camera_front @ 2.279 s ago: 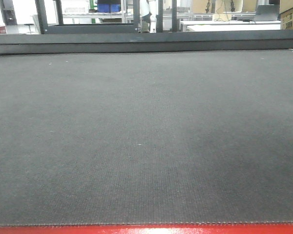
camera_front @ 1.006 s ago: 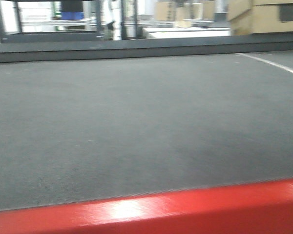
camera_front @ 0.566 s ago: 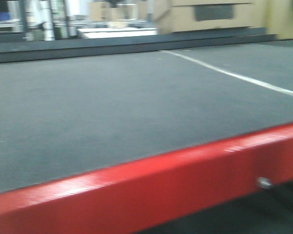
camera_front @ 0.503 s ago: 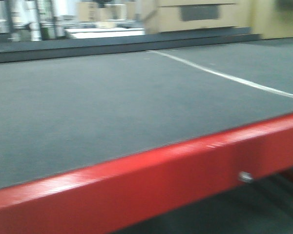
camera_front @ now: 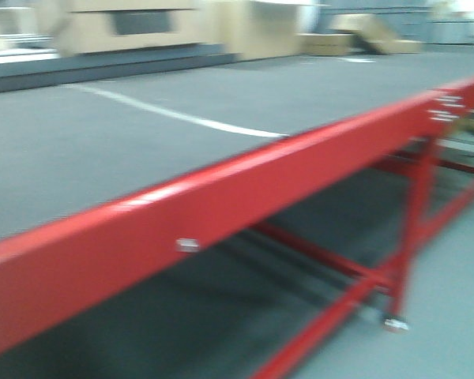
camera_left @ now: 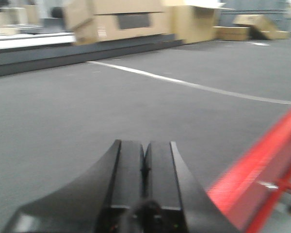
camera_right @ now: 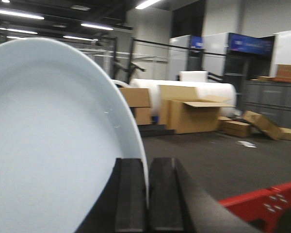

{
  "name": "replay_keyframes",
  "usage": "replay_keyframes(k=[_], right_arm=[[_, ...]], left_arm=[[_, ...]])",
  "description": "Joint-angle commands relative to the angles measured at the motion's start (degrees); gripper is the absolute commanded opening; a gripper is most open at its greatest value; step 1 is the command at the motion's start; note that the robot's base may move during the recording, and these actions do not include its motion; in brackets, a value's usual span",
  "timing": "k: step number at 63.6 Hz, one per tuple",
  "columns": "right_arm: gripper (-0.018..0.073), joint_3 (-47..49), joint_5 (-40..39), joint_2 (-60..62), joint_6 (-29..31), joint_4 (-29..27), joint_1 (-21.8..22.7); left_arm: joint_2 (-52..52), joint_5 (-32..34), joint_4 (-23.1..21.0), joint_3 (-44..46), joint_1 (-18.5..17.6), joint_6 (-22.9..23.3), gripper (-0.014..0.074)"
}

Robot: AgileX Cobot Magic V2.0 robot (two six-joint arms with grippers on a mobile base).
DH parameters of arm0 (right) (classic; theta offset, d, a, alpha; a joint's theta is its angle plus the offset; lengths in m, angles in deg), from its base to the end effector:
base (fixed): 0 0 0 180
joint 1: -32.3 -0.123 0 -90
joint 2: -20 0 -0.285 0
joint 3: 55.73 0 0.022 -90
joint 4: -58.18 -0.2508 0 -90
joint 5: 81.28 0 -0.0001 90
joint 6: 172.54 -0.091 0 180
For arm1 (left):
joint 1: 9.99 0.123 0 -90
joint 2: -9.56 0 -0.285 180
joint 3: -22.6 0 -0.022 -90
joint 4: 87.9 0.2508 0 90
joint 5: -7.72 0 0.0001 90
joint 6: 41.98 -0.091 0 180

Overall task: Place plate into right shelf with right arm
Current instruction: 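Drive the base away from the table holding the plate in the right gripper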

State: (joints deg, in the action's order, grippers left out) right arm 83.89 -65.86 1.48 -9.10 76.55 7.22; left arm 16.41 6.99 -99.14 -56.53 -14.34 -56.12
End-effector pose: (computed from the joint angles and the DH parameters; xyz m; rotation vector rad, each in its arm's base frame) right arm 0.0215 0.0016 0.3875 -0.2225 1.2717 0.3039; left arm 0.0563 -0.0045 0.2017 0.0977 1.5100 -0.0222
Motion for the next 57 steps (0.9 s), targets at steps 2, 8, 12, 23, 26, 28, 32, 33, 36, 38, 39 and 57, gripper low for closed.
replay_keyframes(k=[2,8,12,23,26,28,32,33,36,38,39,57], right_arm=[[0.0055,1.91,-5.52,-0.74,0.21,1.02,0.15],[0.0055,1.91,-5.52,-0.74,0.21,1.02,0.15],[0.0055,1.91,-5.52,-0.74,0.21,1.02,0.15],[0.0055,1.91,-5.52,-0.74,0.21,1.02,0.15],[0.0055,1.91,-5.52,-0.74,0.21,1.02,0.15],[0.0055,1.91,-5.52,-0.74,0.21,1.02,0.15],[0.0055,1.91,-5.52,-0.74,0.21,1.02,0.15],[0.0055,1.91,-5.52,-0.74,0.21,1.02,0.15],[0.0055,1.91,-5.52,-0.74,0.21,1.02,0.15],[0.0055,1.91,-5.52,-0.74,0.21,1.02,0.15],[0.0055,1.91,-5.52,-0.74,0.21,1.02,0.15],[0.0055,1.91,-5.52,-0.74,0.21,1.02,0.15]], left_arm=[[-0.6,5.1,-0.12,-0.43,-0.24,0.14,-0.0047],[-0.6,5.1,-0.12,-0.43,-0.24,0.14,-0.0047],[-0.6,5.1,-0.12,-0.43,-0.24,0.14,-0.0047],[-0.6,5.1,-0.12,-0.43,-0.24,0.14,-0.0047],[-0.6,5.1,-0.12,-0.43,-0.24,0.14,-0.0047],[-0.6,5.1,-0.12,-0.43,-0.24,0.14,-0.0047],[-0.6,5.1,-0.12,-0.43,-0.24,0.14,-0.0047],[-0.6,5.1,-0.12,-0.43,-0.24,0.14,-0.0047],[-0.6,5.1,-0.12,-0.43,-0.24,0.14,-0.0047],[-0.6,5.1,-0.12,-0.43,-0.24,0.14,-0.0047],[-0.6,5.1,-0.12,-0.43,-0.24,0.14,-0.0047],[-0.6,5.1,-0.12,-0.43,-0.24,0.14,-0.0047]])
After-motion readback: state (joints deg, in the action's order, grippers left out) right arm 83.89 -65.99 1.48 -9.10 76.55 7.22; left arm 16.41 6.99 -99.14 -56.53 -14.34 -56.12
